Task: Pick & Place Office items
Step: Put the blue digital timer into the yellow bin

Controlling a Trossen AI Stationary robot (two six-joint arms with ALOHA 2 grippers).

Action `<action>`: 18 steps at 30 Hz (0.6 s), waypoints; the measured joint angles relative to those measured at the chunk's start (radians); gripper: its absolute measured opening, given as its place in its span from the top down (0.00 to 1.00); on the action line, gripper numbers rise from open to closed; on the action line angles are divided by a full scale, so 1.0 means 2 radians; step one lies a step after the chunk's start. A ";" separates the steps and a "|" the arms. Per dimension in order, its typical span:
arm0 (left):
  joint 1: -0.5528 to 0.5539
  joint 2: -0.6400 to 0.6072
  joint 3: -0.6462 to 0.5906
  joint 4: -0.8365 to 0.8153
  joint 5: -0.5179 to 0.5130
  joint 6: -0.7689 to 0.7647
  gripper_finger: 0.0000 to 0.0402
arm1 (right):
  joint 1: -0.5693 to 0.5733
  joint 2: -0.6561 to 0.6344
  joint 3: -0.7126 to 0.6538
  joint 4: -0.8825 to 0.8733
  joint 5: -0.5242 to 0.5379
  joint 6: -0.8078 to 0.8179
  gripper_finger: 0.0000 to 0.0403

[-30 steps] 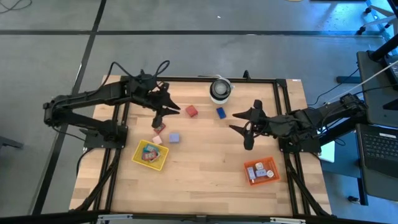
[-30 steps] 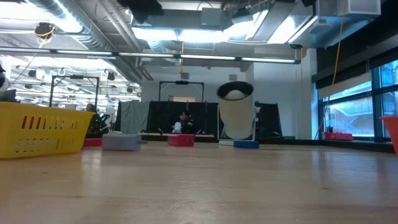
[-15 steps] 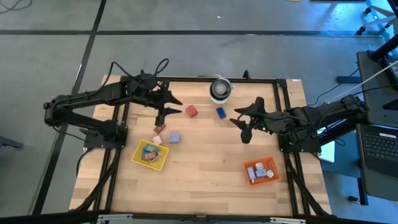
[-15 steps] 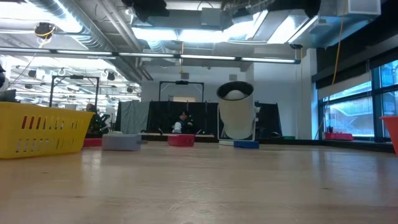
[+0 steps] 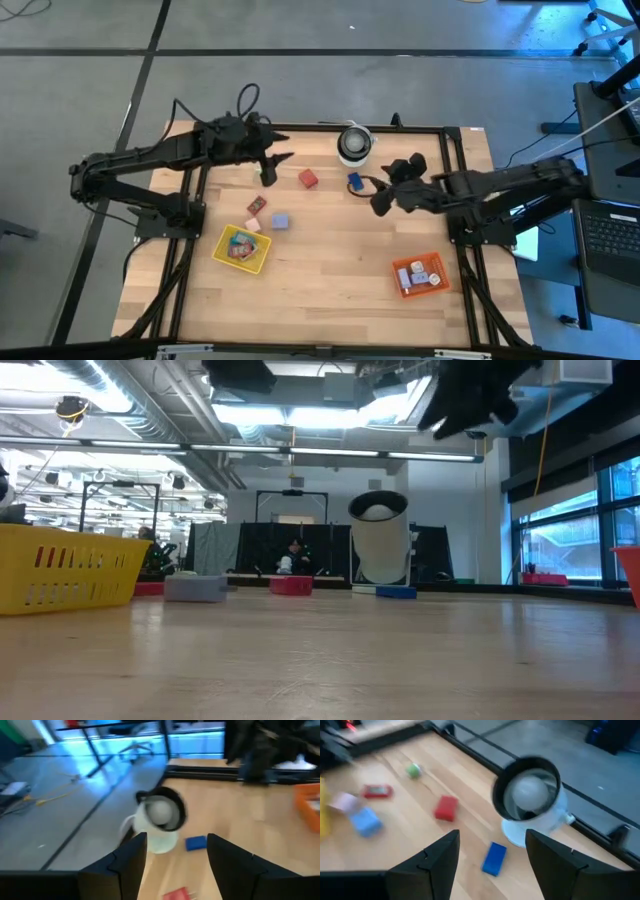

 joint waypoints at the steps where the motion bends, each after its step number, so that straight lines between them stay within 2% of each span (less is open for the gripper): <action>1: 0.000 -0.003 0.000 0.000 -0.006 0.000 0.49 | -0.006 0.010 0.000 -0.001 0.000 0.001 0.43; 4: 0.000 -0.018 -0.002 0.011 -0.008 0.000 0.48 | -0.024 0.036 0.000 -0.014 0.003 0.016 0.43; 7: 0.000 -0.051 -0.035 0.041 -0.027 0.003 0.48 | -0.044 0.051 0.000 -0.035 0.003 0.033 0.43; 10: 0.004 -0.108 -0.093 0.080 -0.043 -0.003 0.49 | -0.062 0.055 0.000 -0.048 -0.006 0.038 0.43; 13: 0.004 -0.176 -0.164 0.152 -0.033 -0.023 0.49 | -0.078 0.056 0.000 -0.047 -0.017 0.029 0.43; 18: 0.004 -0.277 -0.267 0.235 -0.028 -0.071 0.48 | -0.116 0.056 -0.050 0.009 -0.058 0.007 0.43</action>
